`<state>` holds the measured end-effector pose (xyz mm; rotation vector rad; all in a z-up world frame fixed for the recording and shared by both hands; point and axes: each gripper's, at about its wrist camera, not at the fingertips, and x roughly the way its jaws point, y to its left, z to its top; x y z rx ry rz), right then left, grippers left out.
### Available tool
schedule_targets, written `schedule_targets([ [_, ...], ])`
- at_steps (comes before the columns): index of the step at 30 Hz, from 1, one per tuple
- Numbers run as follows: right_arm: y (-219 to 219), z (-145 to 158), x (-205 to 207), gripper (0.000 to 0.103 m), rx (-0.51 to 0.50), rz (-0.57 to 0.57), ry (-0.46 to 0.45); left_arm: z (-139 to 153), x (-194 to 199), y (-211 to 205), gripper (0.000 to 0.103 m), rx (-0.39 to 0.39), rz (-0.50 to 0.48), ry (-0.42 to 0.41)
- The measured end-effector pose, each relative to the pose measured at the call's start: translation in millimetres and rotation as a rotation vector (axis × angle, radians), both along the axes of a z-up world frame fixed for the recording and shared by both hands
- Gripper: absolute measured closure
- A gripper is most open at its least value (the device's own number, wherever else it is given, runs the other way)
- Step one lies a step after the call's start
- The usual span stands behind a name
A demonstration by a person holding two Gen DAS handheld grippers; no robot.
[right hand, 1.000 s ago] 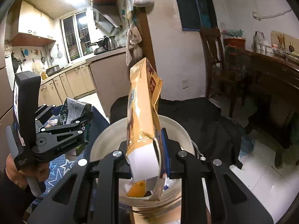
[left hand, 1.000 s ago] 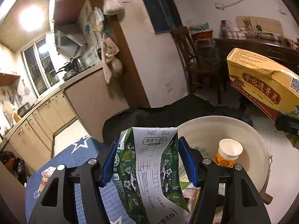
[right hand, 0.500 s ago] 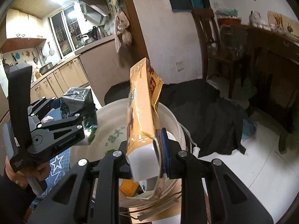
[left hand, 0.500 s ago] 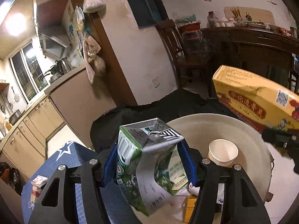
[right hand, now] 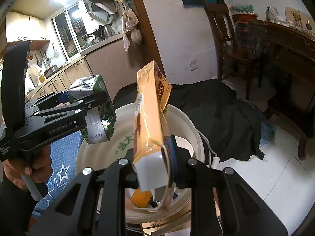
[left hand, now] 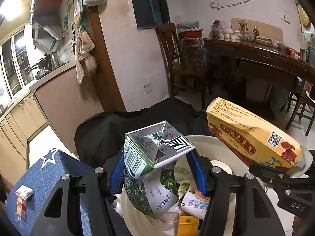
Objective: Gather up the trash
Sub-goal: 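Open both tools to drop the box and carton into the bucket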
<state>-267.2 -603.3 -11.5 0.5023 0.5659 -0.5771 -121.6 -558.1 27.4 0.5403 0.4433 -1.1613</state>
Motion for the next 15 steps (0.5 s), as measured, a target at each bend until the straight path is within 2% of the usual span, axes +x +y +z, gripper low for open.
schedule_targets([
  [4,0,-5,7,0.082,0.019,0.016,0.016,-12,8,-3,0.042,0.031,0.001,0.041],
  [10,-3,-11,14,0.081,0.045,0.021,0.035,-22,12,-2,0.042,0.055,0.016,0.032],
  [14,-5,-10,18,0.076,0.057,0.029,0.040,-18,16,-1,0.041,0.048,0.004,0.045],
  [15,-5,-10,18,0.069,0.053,0.028,0.042,-17,17,0,0.041,0.045,0.002,0.054],
])
